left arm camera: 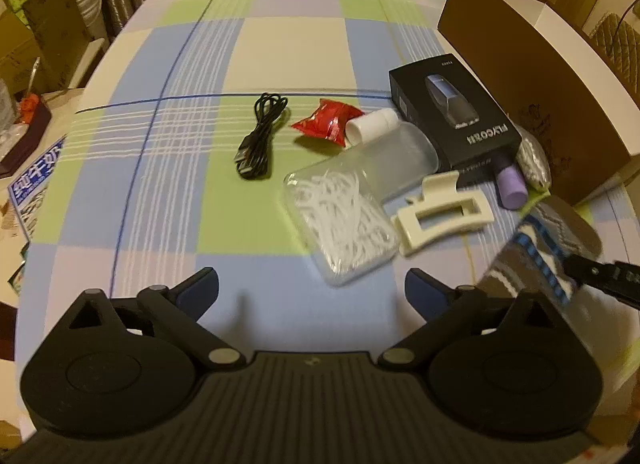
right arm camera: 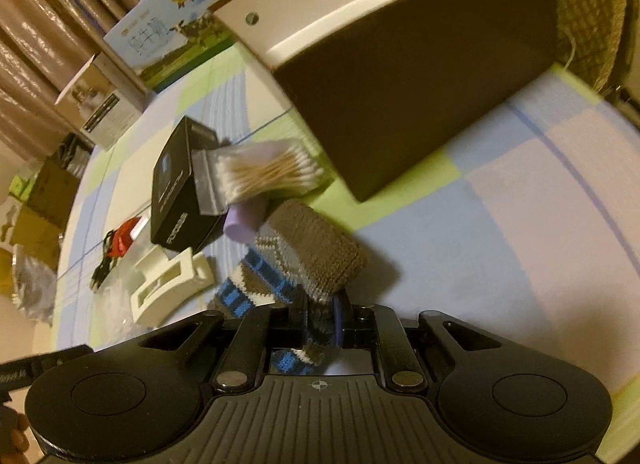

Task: Organize objects
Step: 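Grasp the knitted sock with the right tool while the left tool approaches the floss box, then grasp the clear floss box with the left tool while the right tool carries the sock to the brown box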

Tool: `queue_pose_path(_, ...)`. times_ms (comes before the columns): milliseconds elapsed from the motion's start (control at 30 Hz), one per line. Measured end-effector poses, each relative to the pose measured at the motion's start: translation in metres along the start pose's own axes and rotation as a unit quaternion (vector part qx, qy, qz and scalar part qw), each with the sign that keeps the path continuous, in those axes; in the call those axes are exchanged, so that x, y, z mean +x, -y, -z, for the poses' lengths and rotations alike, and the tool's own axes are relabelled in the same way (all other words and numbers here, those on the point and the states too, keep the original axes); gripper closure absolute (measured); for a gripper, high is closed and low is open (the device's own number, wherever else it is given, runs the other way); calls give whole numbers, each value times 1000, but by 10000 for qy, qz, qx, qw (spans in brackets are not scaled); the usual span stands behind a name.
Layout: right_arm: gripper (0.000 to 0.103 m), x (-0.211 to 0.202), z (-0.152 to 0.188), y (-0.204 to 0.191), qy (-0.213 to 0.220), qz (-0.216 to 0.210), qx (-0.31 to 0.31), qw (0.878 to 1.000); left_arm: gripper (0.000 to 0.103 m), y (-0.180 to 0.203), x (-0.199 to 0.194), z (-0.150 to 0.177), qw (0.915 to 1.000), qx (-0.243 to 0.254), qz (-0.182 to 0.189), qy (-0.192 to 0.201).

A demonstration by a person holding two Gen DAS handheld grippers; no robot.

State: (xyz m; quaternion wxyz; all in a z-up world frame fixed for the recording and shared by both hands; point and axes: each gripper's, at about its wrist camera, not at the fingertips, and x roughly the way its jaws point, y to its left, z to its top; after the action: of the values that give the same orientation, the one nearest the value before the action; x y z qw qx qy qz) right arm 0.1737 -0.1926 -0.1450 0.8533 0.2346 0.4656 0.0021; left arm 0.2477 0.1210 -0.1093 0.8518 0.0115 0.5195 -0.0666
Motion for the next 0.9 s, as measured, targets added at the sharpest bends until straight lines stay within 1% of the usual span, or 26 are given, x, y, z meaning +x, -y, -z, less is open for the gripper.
queue_pose_path(200, 95, -29, -6, -4, 432, 332, -132, 9984, 11, 3, 21, -21, 9999, 48, 87, 37)
queue_pose_path(300, 95, -35, -7, -5, 515, 437, -126, 9976, 16, 6, 35, -30, 9999, 33, 98, 4)
queue_pose_path(467, 94, -39, -6, -3, 514, 564, -99, 9970, 25, 9, 52, -39, 9999, 50, 115, -84)
queue_pose_path(500, 94, -40, -6, -3, 497, 578, -95, 9970, 27, 8, 53, -39, 9998, 59, 178, -97)
queue_pose_path(567, 95, -42, -6, -2, 490, 595, -104, 9970, 37, 6, 54, -38, 9994, 105, 295, -115)
queue_pose_path(667, 94, -46, -7, -1, 494, 580, -139, 9970, 44, 1, 53, -33, 9989, 225, 381, -136)
queue_pose_path(767, 95, -51, -6, -3, 487, 544, -245, 9970, 46, -7, 50, -28, 9986, 286, 427, -145)
queue_pose_path(900, 95, -58, -5, -6, 483, 501, -332, 9970, 51, -15, 43, -23, 9983, 487, 293, -122)
